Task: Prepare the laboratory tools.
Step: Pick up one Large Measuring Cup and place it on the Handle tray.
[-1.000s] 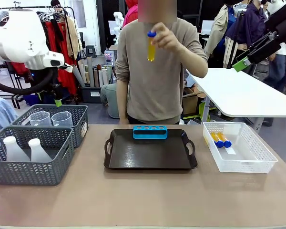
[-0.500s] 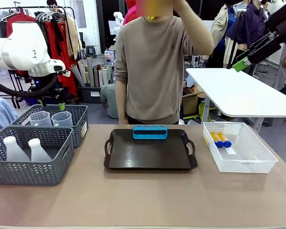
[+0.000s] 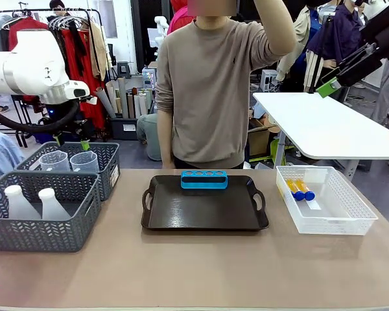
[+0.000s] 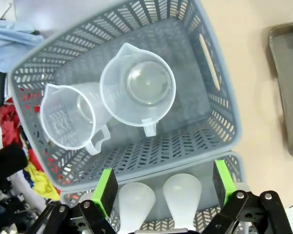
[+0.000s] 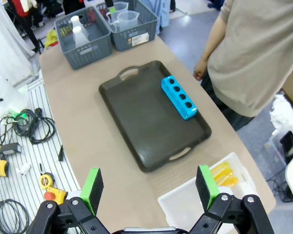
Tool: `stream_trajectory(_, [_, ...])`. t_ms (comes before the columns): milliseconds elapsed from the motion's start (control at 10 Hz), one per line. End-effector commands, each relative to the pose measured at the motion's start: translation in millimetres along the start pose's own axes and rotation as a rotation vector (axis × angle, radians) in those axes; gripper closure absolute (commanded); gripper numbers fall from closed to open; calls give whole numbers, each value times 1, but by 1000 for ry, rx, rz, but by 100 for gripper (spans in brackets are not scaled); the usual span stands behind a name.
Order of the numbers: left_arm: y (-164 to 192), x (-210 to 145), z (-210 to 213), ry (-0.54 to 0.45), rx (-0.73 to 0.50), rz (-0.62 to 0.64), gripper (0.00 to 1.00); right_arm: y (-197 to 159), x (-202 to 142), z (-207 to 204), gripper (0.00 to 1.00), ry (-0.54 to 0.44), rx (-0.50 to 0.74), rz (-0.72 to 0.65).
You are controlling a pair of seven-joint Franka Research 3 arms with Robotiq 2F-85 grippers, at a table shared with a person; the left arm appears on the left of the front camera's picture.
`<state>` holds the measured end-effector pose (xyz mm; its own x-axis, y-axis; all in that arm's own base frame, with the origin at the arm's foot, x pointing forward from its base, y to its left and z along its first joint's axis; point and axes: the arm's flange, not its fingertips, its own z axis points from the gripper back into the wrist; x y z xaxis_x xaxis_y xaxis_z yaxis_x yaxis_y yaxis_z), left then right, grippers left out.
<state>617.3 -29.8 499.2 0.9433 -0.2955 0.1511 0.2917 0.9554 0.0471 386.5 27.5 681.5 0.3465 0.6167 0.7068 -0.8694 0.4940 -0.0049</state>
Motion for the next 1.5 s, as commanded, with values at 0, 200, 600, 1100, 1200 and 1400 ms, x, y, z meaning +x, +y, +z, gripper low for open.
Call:
stream_trajectory(0, [13,18,-16,69,-27,-23,0,-2,1,0,0,-22,13,13])
stream_trajectory(200, [25,27,-35,93,-25,-4,0,-2,1,0,0,-22,13,13])
stream_trajectory(600, [35,33,-64,144,-67,4,0,-2,1,0,0,-22,13,13])
stream_trajectory(1100, [17,21,-95,118,-37,93,0,-2,1,0,0,-22,13,13])
stream_trajectory(1200, [15,18,-101,122,-40,92,0,-2,1,0,0,-22,13,13])
stream_trajectory(1400, [16,15,-116,124,-22,116,0,-2,1,0,0,-22,13,13])
